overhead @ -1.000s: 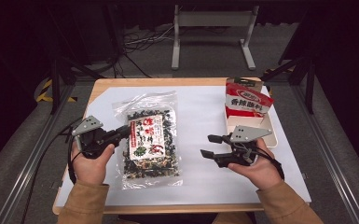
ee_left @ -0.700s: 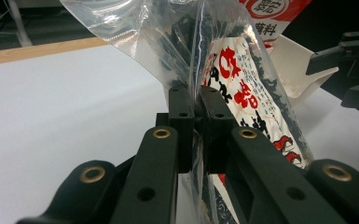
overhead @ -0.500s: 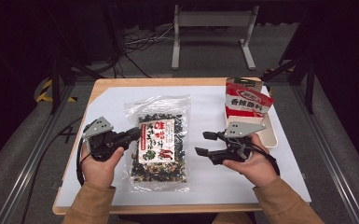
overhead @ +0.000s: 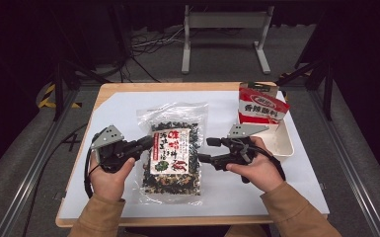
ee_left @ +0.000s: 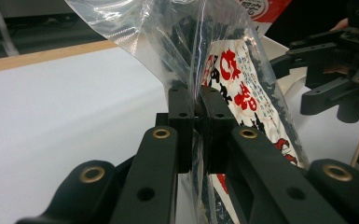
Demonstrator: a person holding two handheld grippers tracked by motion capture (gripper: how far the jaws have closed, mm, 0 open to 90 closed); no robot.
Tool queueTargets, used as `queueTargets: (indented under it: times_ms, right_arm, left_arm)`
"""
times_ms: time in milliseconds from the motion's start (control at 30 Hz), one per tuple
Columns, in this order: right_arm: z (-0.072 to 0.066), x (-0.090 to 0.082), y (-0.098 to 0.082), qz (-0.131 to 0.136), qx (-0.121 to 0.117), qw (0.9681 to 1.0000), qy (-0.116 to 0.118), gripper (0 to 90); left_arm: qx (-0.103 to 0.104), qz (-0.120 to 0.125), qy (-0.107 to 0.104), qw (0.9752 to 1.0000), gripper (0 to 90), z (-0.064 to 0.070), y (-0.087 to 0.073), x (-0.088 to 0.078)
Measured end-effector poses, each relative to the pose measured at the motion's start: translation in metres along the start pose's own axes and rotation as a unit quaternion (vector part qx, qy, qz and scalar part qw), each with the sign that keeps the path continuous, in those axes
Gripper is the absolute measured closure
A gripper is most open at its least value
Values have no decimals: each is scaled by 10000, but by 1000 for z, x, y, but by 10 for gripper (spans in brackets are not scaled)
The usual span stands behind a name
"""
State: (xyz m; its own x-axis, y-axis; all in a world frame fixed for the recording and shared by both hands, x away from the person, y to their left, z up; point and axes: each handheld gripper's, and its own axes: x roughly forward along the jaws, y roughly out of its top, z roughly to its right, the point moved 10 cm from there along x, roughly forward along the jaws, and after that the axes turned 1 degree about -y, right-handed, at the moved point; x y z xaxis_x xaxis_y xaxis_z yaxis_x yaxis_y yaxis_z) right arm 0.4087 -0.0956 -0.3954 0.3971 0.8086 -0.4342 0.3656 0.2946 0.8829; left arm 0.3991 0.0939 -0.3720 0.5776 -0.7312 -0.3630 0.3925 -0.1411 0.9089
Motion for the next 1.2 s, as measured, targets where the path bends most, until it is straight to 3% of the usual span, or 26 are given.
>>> queueTargets:
  times_ms: [467, 833, 1200]
  right_arm:
    - [-5, 18, -2, -154, 70, 9997, 203, 309]
    - [-6, 13, -2, -401, -71, 9983, 406, 632]
    - [-10, 4, 1, -365, -49, 9977, 564, 778]
  left_arm:
    - [113, 17, -138, 9998, 842, 10, 0, 4]
    - [216, 50, -158, 9996, 836, 11, 0, 4]
    - [139, 70, -145, 9998, 840, 10, 0, 4]
